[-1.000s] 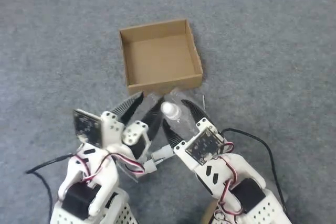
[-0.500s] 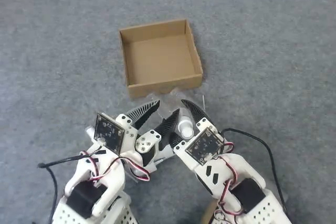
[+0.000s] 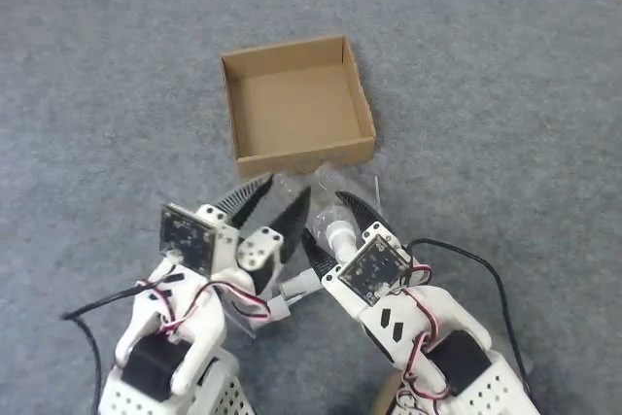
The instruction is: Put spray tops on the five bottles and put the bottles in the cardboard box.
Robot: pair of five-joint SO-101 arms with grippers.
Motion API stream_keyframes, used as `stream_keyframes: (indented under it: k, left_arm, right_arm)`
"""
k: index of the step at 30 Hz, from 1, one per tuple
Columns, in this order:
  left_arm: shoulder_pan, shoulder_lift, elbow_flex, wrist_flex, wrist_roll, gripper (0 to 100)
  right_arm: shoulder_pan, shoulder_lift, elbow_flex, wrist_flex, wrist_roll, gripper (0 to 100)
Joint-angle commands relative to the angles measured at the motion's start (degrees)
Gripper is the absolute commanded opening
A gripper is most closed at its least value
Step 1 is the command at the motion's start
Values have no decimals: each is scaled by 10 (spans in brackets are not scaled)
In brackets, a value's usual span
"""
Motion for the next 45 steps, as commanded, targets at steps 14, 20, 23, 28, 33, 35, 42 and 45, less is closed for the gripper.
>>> stream_keyframes:
  k: [14, 20, 23, 28, 33, 35, 42, 45]
  left_arm:
    - [-69, -5, -22, -48, 2, 63]
    - [-69, -5, -36, -48, -3, 14]
    - [-87, -5, -36, -48, -3, 13]
    - [-125, -5, -36, -50, -3, 13]
    - [-188, -5, -36, -86, -4, 15]
    - [-215, -5, -35, -85, -3, 15]
    - [-309, -5, -33, -37, -2, 14]
    - [-328, -5, -33, -9, 0, 14]
  right_arm:
    - [54, -14, -8, 1, -5, 118]
    - [56, -14, -7, 1, -5, 118]
    - [56, -14, -4, 1, -5, 118]
    - [55, -14, 5, -4, -5, 118]
    - [56, -14, 5, -3, -5, 118]
    - [56, -14, 4, -1, -5, 118]
    - [56, -14, 4, -3, -5, 118]
    - [56, -14, 5, -3, -5, 118]
